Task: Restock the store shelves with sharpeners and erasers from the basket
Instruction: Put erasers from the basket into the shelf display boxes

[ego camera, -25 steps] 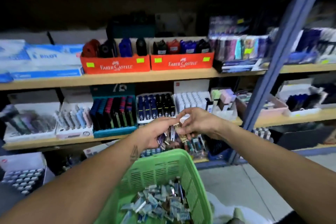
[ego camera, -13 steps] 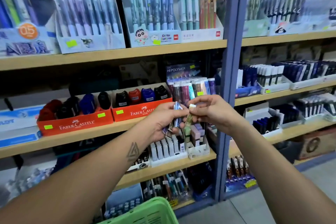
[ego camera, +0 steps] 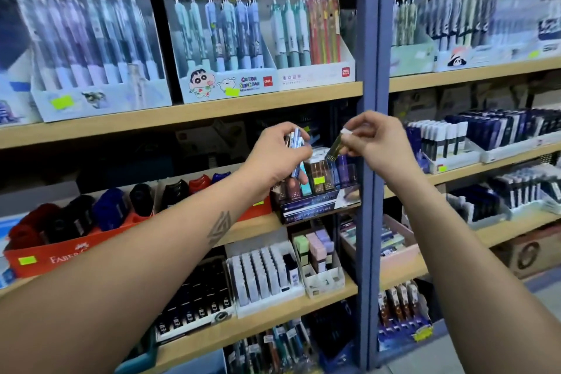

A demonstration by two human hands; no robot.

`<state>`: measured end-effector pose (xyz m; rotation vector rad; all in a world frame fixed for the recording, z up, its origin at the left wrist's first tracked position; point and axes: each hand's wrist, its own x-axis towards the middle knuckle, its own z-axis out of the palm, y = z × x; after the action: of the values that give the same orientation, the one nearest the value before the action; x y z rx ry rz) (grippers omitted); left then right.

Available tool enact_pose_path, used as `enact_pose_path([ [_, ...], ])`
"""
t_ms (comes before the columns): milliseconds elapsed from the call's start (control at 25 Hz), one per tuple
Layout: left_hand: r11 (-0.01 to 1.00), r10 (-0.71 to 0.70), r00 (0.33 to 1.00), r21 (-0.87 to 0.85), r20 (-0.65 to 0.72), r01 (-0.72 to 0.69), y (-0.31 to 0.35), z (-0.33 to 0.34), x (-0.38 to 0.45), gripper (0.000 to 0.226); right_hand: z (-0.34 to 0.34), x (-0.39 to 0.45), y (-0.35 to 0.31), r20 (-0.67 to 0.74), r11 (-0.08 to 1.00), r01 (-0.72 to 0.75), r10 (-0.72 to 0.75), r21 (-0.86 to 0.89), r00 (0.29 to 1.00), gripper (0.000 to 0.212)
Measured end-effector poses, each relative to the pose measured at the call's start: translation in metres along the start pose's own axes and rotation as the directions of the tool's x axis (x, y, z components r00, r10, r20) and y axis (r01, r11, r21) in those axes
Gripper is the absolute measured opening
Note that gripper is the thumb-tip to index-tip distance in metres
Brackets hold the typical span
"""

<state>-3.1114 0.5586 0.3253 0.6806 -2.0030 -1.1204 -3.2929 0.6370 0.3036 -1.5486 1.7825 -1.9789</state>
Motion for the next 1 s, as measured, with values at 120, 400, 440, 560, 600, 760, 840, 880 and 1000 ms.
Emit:
enact_pose_path([
  [120,0.991,-0.037,0.998,0.128,0.053,0.030,-0.002,0.004,0.004,0.015,0.007,0.003,0.007,0.045,0.999,-0.033,0.032,0.006,0.998,0.004],
  [400,0.991,-0.129,0.987,0.041,0.099,0.126,-0.001,-0.005,0.016,0.016,0.012,0.008,0.011,0.017,0.993,-0.110,0.110,0.035,0.994,0.006],
  [440,0.992,-0.125,0.989,-0.010,0.081,0.126,0.000,-0.009,0.017,0.016,0.013,0.009,0.009,-0.008,0.992,-0.105,0.106,0.070,0.994,0.007],
  [560,0.986,-0.122,0.992,-0.117,-0.017,0.120,-0.002,-0.023,0.024,0.017,0.017,0.014,-0.001,-0.072,0.978,-0.052,0.068,0.202,0.995,0.006],
  [600,0.987,-0.126,0.991,-0.104,-0.050,0.121,-0.004,-0.029,0.025,0.018,0.021,0.016,-0.002,-0.066,0.977,-0.041,0.056,0.210,0.996,0.004],
  [760,0.989,-0.146,0.987,0.024,-0.068,0.147,-0.013,-0.046,0.028,0.020,0.046,0.018,0.010,-0.010,0.992,-0.043,0.044,0.115,0.999,0.006],
  [840,0.981,-0.175,0.984,0.082,-0.021,0.176,-0.017,-0.051,0.029,0.026,0.052,0.020,0.016,-0.021,0.996,-0.052,0.053,0.066,0.998,0.008],
  [880,0.976,-0.193,0.981,0.104,0.000,0.192,-0.020,-0.053,0.029,0.032,0.054,0.021,0.017,-0.021,0.997,-0.057,0.058,0.048,0.998,0.009],
  [1000,0.965,-0.249,0.968,0.085,0.017,0.247,-0.030,-0.058,0.032,0.047,0.059,0.021,0.014,-0.005,0.998,-0.058,0.058,0.038,0.998,0.008],
])
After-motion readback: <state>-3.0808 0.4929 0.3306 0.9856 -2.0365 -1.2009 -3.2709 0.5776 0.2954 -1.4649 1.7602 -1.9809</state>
